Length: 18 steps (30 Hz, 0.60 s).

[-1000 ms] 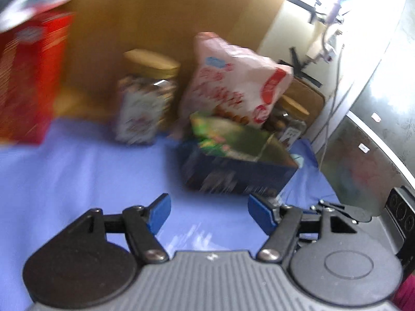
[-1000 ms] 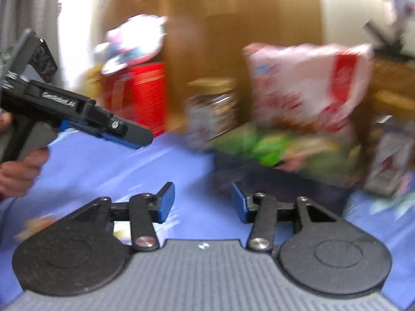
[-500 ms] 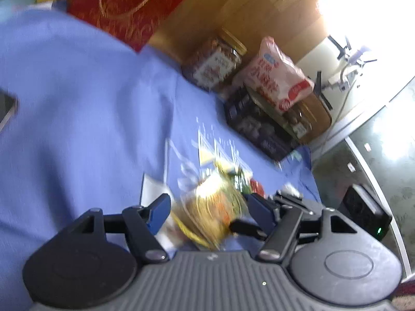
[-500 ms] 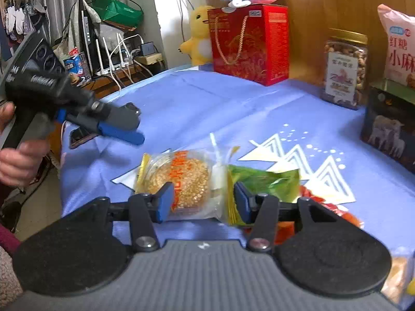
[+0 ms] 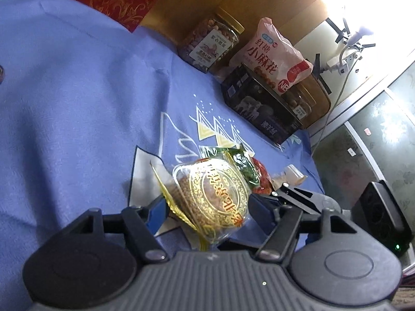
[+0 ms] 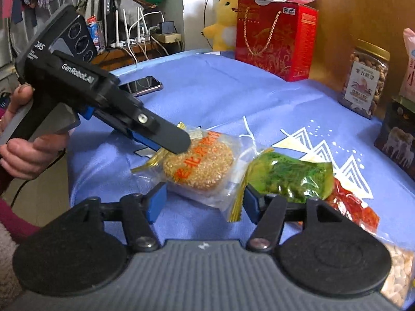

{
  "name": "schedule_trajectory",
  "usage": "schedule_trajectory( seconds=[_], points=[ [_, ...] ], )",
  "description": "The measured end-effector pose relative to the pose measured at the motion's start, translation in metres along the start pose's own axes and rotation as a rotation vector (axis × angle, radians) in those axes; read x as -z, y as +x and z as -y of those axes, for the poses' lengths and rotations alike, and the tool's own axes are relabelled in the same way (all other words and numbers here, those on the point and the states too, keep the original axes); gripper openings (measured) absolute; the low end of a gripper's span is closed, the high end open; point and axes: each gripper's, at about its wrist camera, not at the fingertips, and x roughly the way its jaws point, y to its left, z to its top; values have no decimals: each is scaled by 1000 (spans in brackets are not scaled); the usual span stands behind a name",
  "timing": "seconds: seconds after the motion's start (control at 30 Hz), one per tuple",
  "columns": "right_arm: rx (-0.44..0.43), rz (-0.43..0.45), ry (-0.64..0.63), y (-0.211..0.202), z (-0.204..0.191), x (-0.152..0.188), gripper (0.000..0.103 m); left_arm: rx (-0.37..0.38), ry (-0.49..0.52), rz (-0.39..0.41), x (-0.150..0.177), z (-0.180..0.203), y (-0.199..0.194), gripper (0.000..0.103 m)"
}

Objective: Organize snacks
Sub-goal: 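Grasp the gold round pastry bag with the left tool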

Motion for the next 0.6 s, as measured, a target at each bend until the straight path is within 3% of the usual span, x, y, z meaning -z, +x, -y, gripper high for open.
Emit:
schedule_trajectory(
  seconds=[0.1, 0.27, 0.6],
  points=[
    [10, 20, -11, -1, -5, -4, 55, -4, 11, 30, -2, 1, -6, 61],
    [58, 67, -19, -5, 0, -9, 49, 12, 32, 57, -18, 9, -3, 61],
    [235, 127, 97, -20, 51, -6, 49, 32, 199, -9, -69, 56, 69, 62]
  ],
)
